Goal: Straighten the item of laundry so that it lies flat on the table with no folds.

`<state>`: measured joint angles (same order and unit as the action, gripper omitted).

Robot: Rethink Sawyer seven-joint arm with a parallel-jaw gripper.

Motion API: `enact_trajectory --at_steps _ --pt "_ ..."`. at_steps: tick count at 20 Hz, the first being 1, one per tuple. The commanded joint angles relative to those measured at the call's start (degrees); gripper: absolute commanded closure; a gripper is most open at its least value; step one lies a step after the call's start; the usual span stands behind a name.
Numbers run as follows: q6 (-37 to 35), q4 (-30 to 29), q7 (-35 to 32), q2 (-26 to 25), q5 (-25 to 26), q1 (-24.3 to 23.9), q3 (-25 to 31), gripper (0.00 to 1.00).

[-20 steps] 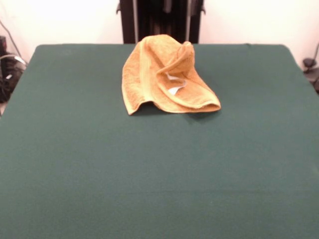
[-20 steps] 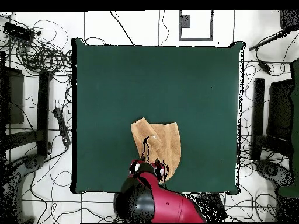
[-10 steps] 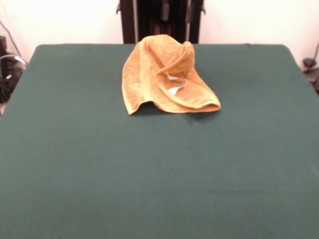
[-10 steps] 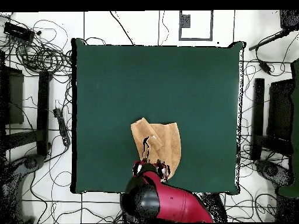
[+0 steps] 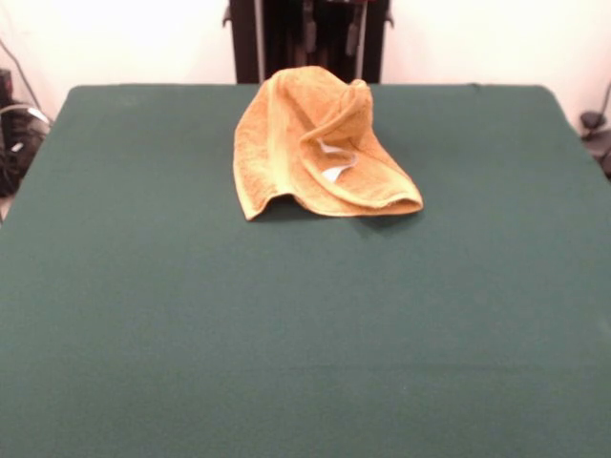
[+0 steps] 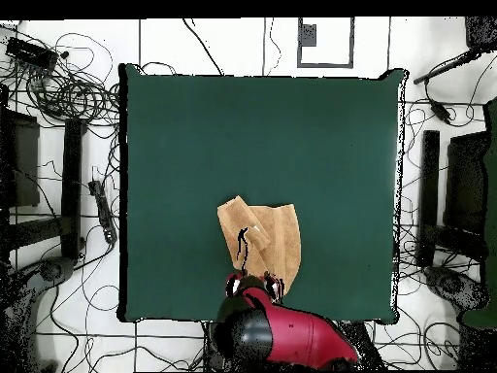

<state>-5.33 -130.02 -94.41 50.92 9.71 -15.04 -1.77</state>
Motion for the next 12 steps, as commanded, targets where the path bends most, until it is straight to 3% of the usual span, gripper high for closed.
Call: enact_trajectory --at_steps 1,12 --pt "0.3 3.2 -4.1 -3.5 2.7 -2.2 8.1 0.0" --pt "-2.7 4.4 -1.4 -2.9 6.3 -7.9 11.2 0.0"
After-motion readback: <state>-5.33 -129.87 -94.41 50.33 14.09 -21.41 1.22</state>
